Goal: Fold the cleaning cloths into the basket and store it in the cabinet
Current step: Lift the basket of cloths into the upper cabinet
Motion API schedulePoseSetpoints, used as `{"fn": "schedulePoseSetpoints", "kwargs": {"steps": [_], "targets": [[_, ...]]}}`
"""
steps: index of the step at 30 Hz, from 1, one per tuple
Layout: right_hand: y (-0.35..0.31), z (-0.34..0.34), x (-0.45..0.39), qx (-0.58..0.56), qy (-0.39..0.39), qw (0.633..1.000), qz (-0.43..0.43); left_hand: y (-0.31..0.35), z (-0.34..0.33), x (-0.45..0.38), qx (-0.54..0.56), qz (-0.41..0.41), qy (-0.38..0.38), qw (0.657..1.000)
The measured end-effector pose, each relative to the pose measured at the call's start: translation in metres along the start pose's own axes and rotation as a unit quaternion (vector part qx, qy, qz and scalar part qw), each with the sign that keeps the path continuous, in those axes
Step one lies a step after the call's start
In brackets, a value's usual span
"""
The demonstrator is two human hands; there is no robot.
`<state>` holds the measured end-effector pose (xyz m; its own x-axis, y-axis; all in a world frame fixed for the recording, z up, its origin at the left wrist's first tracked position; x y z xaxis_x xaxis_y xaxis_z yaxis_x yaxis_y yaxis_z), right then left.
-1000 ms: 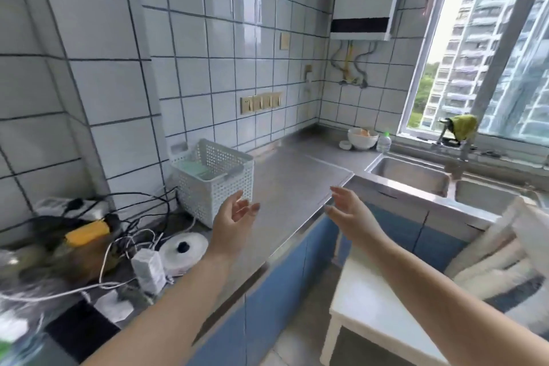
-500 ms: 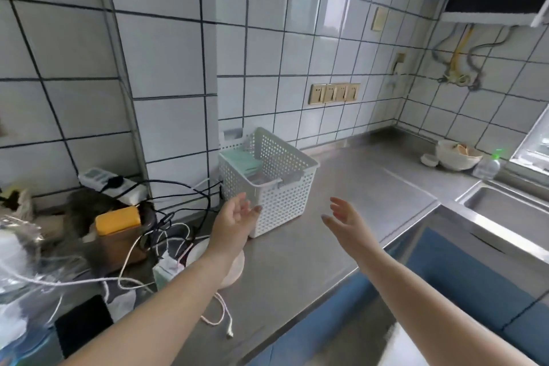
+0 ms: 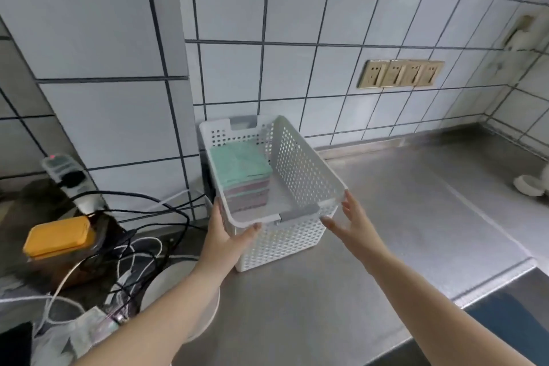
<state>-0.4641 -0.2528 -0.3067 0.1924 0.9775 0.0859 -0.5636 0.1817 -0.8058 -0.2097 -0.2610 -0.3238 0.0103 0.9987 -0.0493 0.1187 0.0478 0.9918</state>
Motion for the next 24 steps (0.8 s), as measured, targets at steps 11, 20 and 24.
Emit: {"fn": "schedulePoseSetpoints", "kwargs": {"steps": [11, 20, 24], "targets": [[0.028, -0.001, -0.048, -0.156, -0.074, 0.984, -0.052, -0.017, -0.010, -0.009, 0.046, 0.010, 0.013, 0.999], [0.022, -0.014, -0.058, -0.273, -0.093, 0.953, -0.090, -0.017, -0.014, -0.011, 0.064, -0.006, 0.026, 0.998], [0.024, -0.011, -0.046, -0.304, -0.089, 0.945, -0.083, -0.010, -0.013, -0.004, 0.075, -0.003, 0.007, 0.997]]}}
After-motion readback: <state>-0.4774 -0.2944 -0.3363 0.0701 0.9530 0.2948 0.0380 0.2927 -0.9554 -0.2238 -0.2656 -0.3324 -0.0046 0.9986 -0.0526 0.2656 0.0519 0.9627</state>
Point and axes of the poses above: each hand's wrist, its own x-axis away from the middle knuckle, its own z-axis out of the back of the hand, y = z × x, the point moved 5 cm from there along -x, towards the middle knuckle, and after that the axes turned 8 degrees about x, right-handed, at the moved point
